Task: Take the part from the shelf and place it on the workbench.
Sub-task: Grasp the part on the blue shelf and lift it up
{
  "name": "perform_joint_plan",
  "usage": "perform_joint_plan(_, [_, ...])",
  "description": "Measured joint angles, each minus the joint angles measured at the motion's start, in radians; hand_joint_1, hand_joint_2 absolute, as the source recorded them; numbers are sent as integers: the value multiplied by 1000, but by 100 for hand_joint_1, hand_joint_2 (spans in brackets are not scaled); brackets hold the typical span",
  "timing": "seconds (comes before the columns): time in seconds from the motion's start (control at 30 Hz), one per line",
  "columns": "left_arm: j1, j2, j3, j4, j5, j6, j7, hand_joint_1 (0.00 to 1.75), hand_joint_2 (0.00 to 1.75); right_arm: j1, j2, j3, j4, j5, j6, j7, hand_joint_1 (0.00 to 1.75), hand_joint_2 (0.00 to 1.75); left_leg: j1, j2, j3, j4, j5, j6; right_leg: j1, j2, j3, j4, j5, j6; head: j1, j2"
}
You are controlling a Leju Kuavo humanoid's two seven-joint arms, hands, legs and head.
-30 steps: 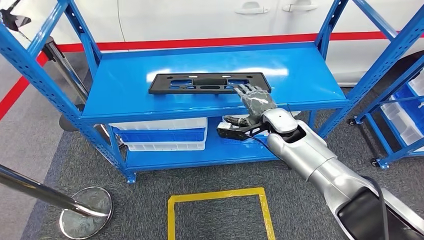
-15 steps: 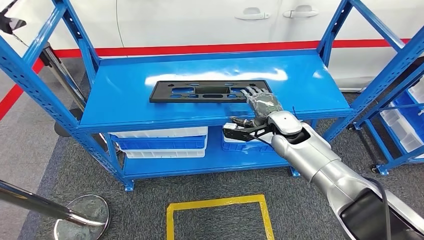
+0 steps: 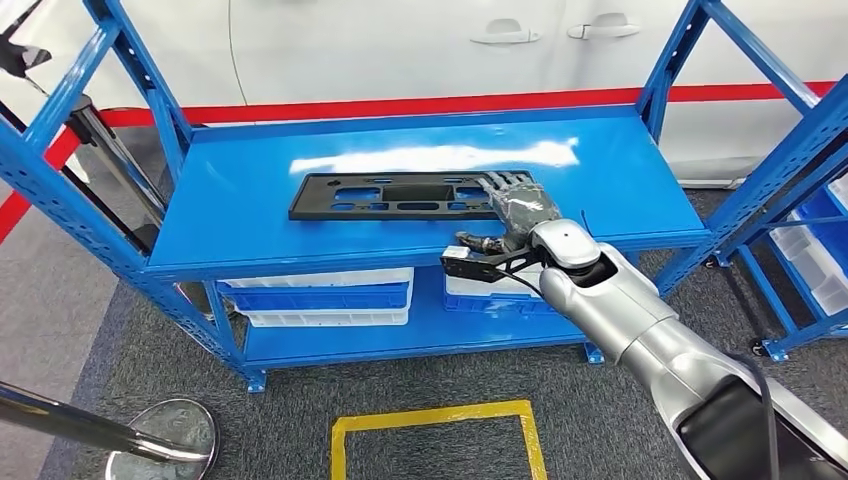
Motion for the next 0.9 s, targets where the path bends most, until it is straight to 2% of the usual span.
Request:
perform_joint_plan(0.07, [0, 1, 0, 0, -2, 2, 1, 0, 0, 3, 11, 1, -1, 5, 9, -8, 0, 0, 1, 1, -41, 90, -45, -5, -3, -1, 11, -7, -2, -12, -1, 0])
perform_joint_plan(0.13, [-1, 1, 1, 0, -6, 2, 2, 0, 0, 14, 27, 6, -1, 10, 16, -15, 0, 0, 2, 1, -116, 221, -92, -9, -1, -1, 15, -7, -7, -20, -1, 0])
perform_joint_plan(0.17, [-2, 1, 1, 0, -7, 2, 2, 0, 0, 21, 36, 10, -1, 12, 18, -17, 0, 0, 2, 1, -144, 260, -95, -11, 0, 0, 17, -5, -10, -20, -1, 0])
perform_joint_plan(0.2, [-2, 1, 1, 0, -9, 2, 2, 0, 0, 28, 43, 14, -1, 14, 20, -19, 0, 0, 2, 1, -153, 261, -77, -12, 0, 1, 19, -3, -14, -20, -1, 0])
perform_joint_plan(0.23, [-2, 1, 1, 0, -11, 2, 2, 0, 0, 33, 49, 17, -1, 14, 23, -21, 0, 0, 2, 2, -142, 221, -42, -12, 0, 1, 22, 2, -19, -18, -1, 0])
perform_joint_plan(0.27, [-2, 1, 1, 0, -12, 2, 2, 0, 0, 36, 56, 19, -1, 14, 25, -23, 0, 0, 2, 3, -115, 153, 0, -10, 0, 1, 24, 8, -26, -15, -1, 0])
perform_joint_plan(0.33, [-3, 1, 1, 0, -16, 2, 1, 0, 0, 38, 66, 25, -2, 13, 29, -27, 0, 0, 1, 4, -65, 41, 46, -6, 3, 1, 22, 23, -39, -6, 0, 0])
perform_joint_plan(0.37, [-3, 1, 1, 0, -18, 2, 1, 0, 0, 40, 70, 29, -2, 12, 30, -29, 0, 0, 0, 3, -54, 16, 50, -3, 6, 1, 20, 27, -43, -1, 0, 0])
perform_joint_plan(0.5, [-5, 0, 1, 0, -19, 2, 0, 0, 0, 48, 78, 35, -5, 6, 31, -33, 0, 0, 1, 1, -47, 4, 47, 16, 5, 0, 18, 41, -57, 18, 0, 0])
perform_joint_plan(0.57, [-4, -1, 1, 0, -21, 2, 0, 0, 0, 48, 79, 35, -7, 1, 31, -34, 0, 0, 4, 2, -41, -2, 48, 26, 1, -1, -17, 118, -101, 28, 0, 0])
perform_joint_plan(0.63, [-5, -1, 1, 0, -23, 2, 1, 0, 0, 55, 79, 38, -7, -1, 31, -34, 0, 0, 4, 2, -40, -2, 45, 31, -1, -1, -85, 248, -157, 35, 1, 0])
perform_joint_plan(0.67, [-5, -1, 1, 0, -23, 2, 2, 0, 0, 62, 79, 41, -7, -2, 31, -35, 0, 0, 3, 2, -38, -2, 44, 32, -2, -1, -111, 294, -167, 36, 1, 0])
perform_joint_plan(0.7, [-5, -1, 1, 0, -24, 3, 4, 0, 0, 68, 79, 46, -6, -3, 31, -36, 0, 0, 3, 1, -36, -2, 42, 32, -2, -1, -122, 306, -158, 36, 1, 0])
perform_joint_plan(0.73, [-4, -1, 1, 0, -26, 4, 7, 0, 0, 72, 79, 50, -6, -4, 31, -37, 0, 0, 2, 0, -33, -2, 40, 32, -2, -1, -113, 277, -131, 33, 1, 0])
perform_joint_plan(0.8, [-3, -3, 2, 0, -29, 5, 12, 0, 0, 74, 79, 54, -7, -5, 31, -38, 0, 0, 1, 0, -25, -2, 36, 29, 2, -1, -52, 141, -54, 20, 1, 0])
perform_joint_plan(0.83, [-3, -4, 2, 0, -30, 5, 14, 0, 0, 73, 79, 56, -7, -5, 31, -39, 0, 0, -1, 0, -23, -2, 33, 26, 6, -2, -24, 79, -31, 13, 0, 0])
perform_joint_plan(0.87, [-4, -5, 2, 0, -31, 5, 15, 0, 0, 73, 79, 60, -7, -5, 31, -39, 0, 0, -2, 0, -22, -2, 31, 22, 10, -2, -6, 39, -20, 8, 0, 0])
perform_joint_plan(0.9, [-5, -6, 2, 0, -32, 5, 16, 0, 0, 72, 79, 64, -7, -5, 31, -39, 0, 0, -2, 0, -22, -3, 30, 17, 13, -3, 0, 24, -22, 4, 1, 0])
